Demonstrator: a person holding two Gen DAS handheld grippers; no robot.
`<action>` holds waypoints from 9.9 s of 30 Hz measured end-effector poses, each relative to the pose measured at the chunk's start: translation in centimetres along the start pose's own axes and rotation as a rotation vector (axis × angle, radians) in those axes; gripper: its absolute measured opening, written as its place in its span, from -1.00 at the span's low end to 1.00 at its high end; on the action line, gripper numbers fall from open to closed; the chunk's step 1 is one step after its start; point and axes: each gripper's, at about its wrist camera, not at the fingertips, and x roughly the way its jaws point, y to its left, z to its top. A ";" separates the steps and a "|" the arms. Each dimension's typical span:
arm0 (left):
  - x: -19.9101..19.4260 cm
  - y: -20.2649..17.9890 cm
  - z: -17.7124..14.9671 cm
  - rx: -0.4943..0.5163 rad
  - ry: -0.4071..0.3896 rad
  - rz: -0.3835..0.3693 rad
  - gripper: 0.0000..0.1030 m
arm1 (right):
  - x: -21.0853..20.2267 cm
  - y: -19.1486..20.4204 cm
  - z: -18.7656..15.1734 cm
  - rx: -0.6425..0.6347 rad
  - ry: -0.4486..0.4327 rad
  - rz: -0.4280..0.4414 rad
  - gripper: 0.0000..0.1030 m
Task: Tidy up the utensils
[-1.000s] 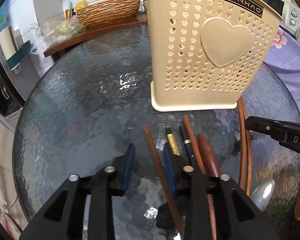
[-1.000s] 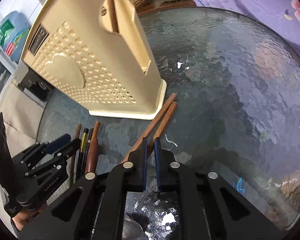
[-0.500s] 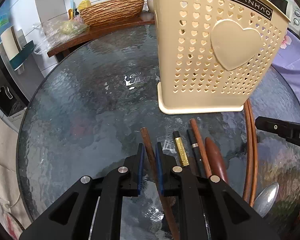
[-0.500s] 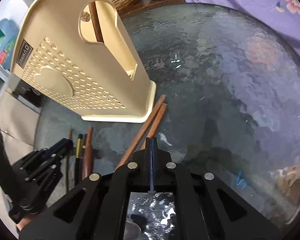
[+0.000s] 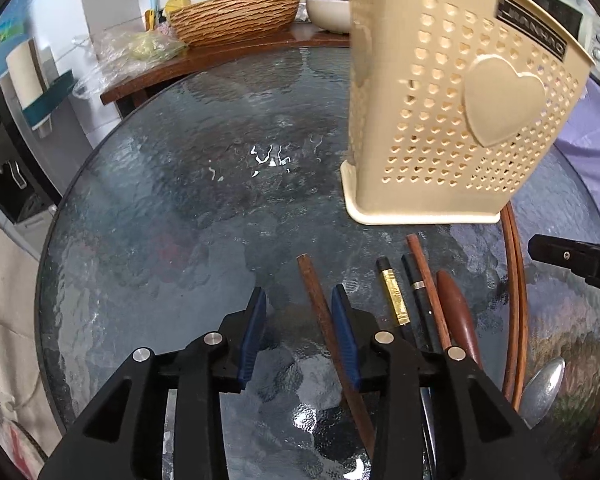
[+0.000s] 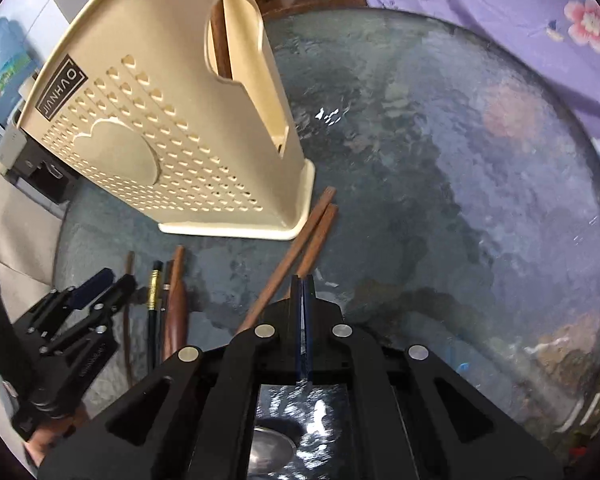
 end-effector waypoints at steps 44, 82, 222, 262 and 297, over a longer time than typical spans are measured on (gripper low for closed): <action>-0.9 0.1 -1.1 0.011 0.001 -0.009 -0.07 | -0.6 3.5 -2.6 -0.145 0.036 -0.128 -0.01; -0.1 -2.5 0.3 0.036 0.022 0.004 -0.83 | 0.7 -1.4 1.1 0.016 -0.025 -0.026 -0.86; -13.4 -1.9 12.1 -0.128 -0.532 -0.156 -0.85 | -15.5 2.8 8.4 -0.204 -0.637 0.174 -0.85; -4.1 -1.3 -3.4 -0.039 -0.067 -0.133 -0.21 | -5.9 -2.0 -5.6 -0.216 -0.152 0.143 0.10; -2.5 -2.3 -3.1 0.040 -0.038 -0.074 -0.32 | 0.3 3.3 -2.4 -0.239 -0.033 -0.118 -0.42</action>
